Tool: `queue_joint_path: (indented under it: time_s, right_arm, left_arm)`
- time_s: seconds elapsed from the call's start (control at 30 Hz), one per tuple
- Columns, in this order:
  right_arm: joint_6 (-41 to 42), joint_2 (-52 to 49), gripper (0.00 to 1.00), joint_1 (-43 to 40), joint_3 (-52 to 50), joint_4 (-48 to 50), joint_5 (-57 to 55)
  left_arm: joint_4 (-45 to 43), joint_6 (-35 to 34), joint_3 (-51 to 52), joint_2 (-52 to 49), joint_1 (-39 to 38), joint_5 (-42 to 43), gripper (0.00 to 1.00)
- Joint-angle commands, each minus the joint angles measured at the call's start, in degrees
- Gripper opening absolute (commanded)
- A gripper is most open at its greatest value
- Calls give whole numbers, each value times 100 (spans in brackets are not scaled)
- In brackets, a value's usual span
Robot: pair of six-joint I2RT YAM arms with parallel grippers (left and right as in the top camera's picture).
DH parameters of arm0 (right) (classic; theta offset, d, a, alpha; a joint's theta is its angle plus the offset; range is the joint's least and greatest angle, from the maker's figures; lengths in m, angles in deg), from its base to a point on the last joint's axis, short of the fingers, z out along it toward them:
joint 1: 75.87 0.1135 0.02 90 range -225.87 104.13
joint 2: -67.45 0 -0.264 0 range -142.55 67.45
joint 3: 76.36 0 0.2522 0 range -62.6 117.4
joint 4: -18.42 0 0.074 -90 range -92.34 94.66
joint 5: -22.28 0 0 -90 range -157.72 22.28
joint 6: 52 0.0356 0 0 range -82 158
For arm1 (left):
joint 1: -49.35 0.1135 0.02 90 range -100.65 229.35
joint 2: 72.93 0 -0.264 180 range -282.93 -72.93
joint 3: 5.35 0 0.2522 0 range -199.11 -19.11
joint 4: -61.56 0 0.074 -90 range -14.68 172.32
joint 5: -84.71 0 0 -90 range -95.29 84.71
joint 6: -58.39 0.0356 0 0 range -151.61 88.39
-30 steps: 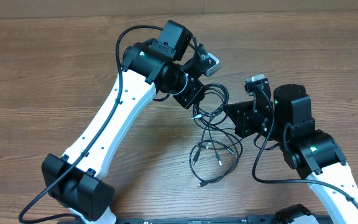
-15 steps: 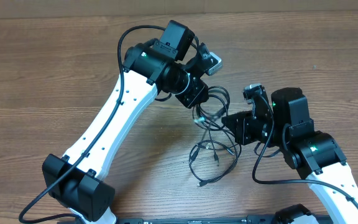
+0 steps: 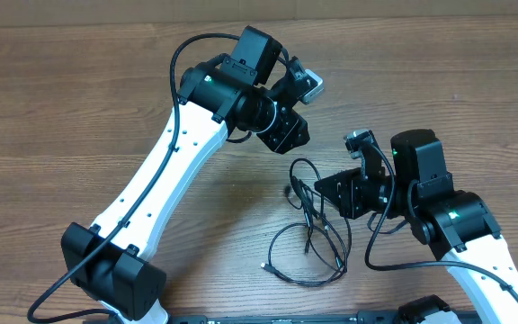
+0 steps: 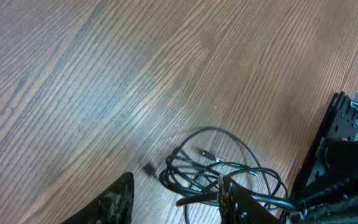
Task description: Untangle cables
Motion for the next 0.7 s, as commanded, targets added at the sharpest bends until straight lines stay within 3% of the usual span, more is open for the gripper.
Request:
queue_joint_path:
  time_s: [0.0,0.13,0.33,0.5,0.67]
  right_arm:
    - [-164,7,4,33,70,273,219]
    - [109,7,4,33,70,686,-275]
    - [603,11,4,33,107,2312,-216]
    - [1123,11,4,33,125,3340,254]
    - [1250,11,4,33,125,3405,1191]
  left_arm:
    - [92,24,-116,70,15,57,45]
    - [352,24,-109,55,24,-155,46]
    - [608,26,-107,24,31,-256,50]
    - [535,26,-107,24,31,-258,53]
    - [291,24,-107,24,31,-262,52]
